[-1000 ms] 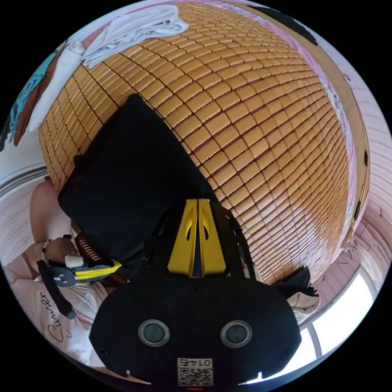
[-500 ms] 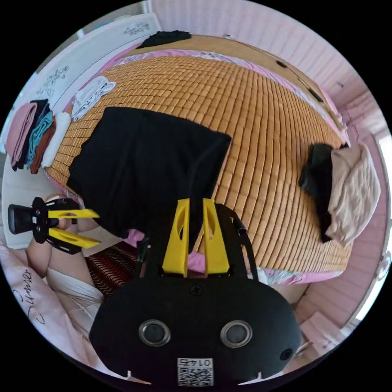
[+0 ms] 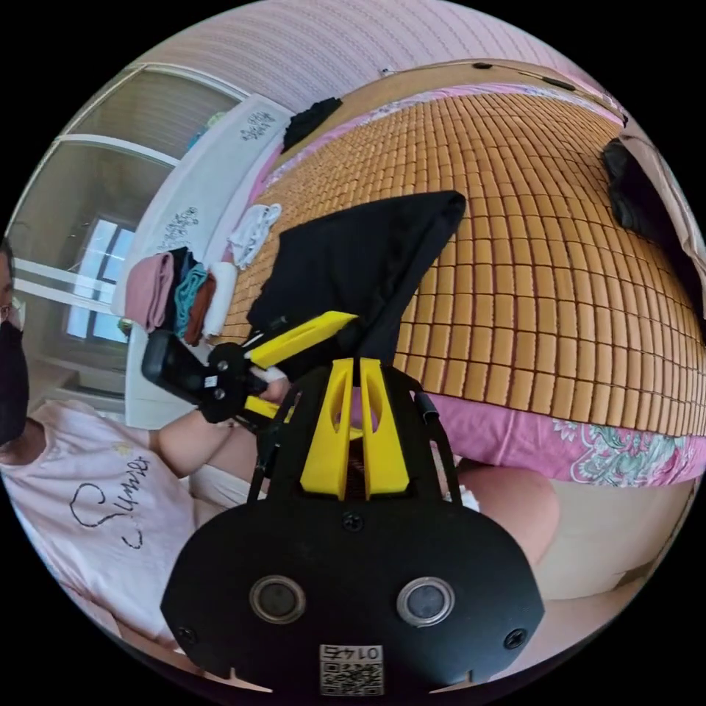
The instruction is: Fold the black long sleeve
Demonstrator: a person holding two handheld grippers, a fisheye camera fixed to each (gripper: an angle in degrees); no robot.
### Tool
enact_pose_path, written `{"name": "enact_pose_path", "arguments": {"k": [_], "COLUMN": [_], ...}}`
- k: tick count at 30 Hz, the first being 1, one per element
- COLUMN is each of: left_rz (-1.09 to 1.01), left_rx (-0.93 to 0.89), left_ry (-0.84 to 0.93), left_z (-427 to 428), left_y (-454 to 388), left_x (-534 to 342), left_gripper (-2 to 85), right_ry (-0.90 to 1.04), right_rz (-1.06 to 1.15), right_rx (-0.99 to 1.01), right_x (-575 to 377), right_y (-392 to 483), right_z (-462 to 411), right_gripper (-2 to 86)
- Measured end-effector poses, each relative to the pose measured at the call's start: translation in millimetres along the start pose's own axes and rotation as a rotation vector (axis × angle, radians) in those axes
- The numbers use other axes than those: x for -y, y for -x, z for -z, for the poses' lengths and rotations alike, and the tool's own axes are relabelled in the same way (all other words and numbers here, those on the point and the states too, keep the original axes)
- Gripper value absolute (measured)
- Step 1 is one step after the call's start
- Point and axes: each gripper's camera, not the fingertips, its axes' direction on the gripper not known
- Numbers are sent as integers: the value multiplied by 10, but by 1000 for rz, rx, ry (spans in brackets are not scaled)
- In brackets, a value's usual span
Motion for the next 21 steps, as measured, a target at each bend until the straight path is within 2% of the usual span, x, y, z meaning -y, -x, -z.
{"name": "enact_pose_path", "arguments": {"k": [1, 4, 6, 9, 12, 14, 16, 19, 21], "left_rz": [3, 8, -18, -44, -107, -120, -120, -100, -108], "left_rx": [6, 72, 23, -18, 16, 17, 16, -15, -36], "left_ry": [7, 51, 53, 73, 68, 74, 75, 89, 86], "left_z": [2, 44, 116, 202, 319, 383, 441, 478, 506], "left_y": [-4, -44, -87, -204, -368, -420, -440, -409, -383], "left_x": [5, -24, -77, -136, -225, -271, -310, -361, -377], "left_gripper": [198, 90, 50, 45, 43, 42, 43, 43, 43], "right_ry": [-5, -14, -81, -222, -247, -273, -271, -336, -335], "right_rz": [12, 61, 24, -80, -220, -310, -367, -412, -418], "right_rx": [22, 68, 101, 43, -109, -93, -90, -73, 29], "right_x": [-42, -263, -461, -695, -759, -779, -792, -860, -893], "right_y": [-2, -79, -290, -627, -900, -1061, -1196, -1357, -1504], "right_z": [24, 121, 237, 373, 314, 256, 165, 104, 73], "right_gripper": [11, 13, 19, 47, 119, 135, 136, 82, 56]}}
